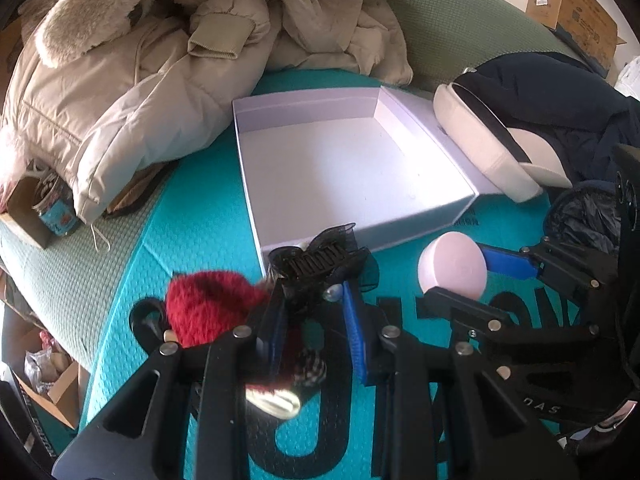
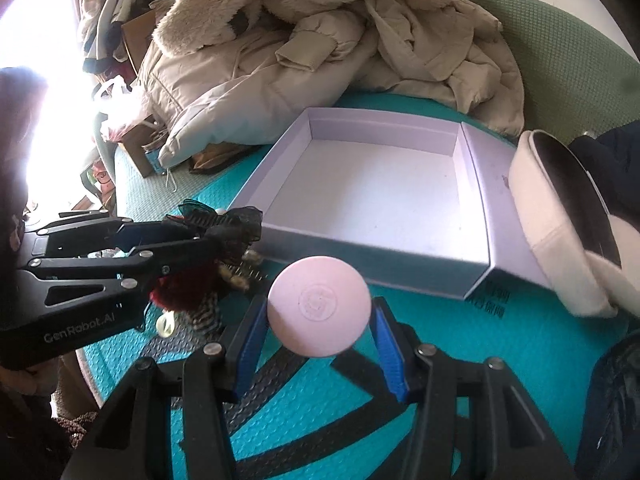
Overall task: Organize objects
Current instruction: 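Lift and carry the clip and compact with both tools toward the white box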
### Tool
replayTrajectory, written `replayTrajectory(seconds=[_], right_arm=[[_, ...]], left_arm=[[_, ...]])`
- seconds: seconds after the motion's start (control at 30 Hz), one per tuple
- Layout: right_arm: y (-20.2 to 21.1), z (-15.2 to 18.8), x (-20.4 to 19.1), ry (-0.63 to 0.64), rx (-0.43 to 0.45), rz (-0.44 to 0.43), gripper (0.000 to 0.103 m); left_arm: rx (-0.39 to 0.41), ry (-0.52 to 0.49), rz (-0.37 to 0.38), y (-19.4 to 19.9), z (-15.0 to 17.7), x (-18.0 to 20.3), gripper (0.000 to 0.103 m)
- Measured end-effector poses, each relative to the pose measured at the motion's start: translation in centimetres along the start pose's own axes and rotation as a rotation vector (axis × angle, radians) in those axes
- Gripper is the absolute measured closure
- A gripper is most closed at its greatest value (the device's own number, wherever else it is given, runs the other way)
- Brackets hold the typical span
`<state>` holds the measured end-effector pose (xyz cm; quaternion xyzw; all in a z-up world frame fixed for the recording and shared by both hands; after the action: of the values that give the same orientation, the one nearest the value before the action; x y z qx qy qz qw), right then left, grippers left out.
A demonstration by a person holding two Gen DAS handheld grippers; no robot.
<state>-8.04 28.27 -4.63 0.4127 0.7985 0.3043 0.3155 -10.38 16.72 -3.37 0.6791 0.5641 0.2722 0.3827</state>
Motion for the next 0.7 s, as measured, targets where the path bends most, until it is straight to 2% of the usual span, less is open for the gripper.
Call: replayTrajectory(seconds=[0.33,0.7], right_arm=[[-0.9,-3.8,1.4,0.017,0.027,-0.025,0.051],[-2.1,-7.7,3.2,0.051,0.052,0.011,0.051]], left_arm=[[0.022,-0.001,-0.016,-1.3,-3.9,-0.5,0.078],[0.046,-0.021,-0.021,-2.9,-8.1,-0.4,0.078]])
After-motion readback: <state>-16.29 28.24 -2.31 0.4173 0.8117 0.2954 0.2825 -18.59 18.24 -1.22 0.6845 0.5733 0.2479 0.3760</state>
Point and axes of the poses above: each gripper's, at about its wrist camera, not at the fingertips, and y roughly against the way its jaws point, x to its right, z to its underside, the point moved 4 cm from there along -y, roughly the way its jaws point, and after that the axes turned 9 degrees about -z, right-handed, at the moved point
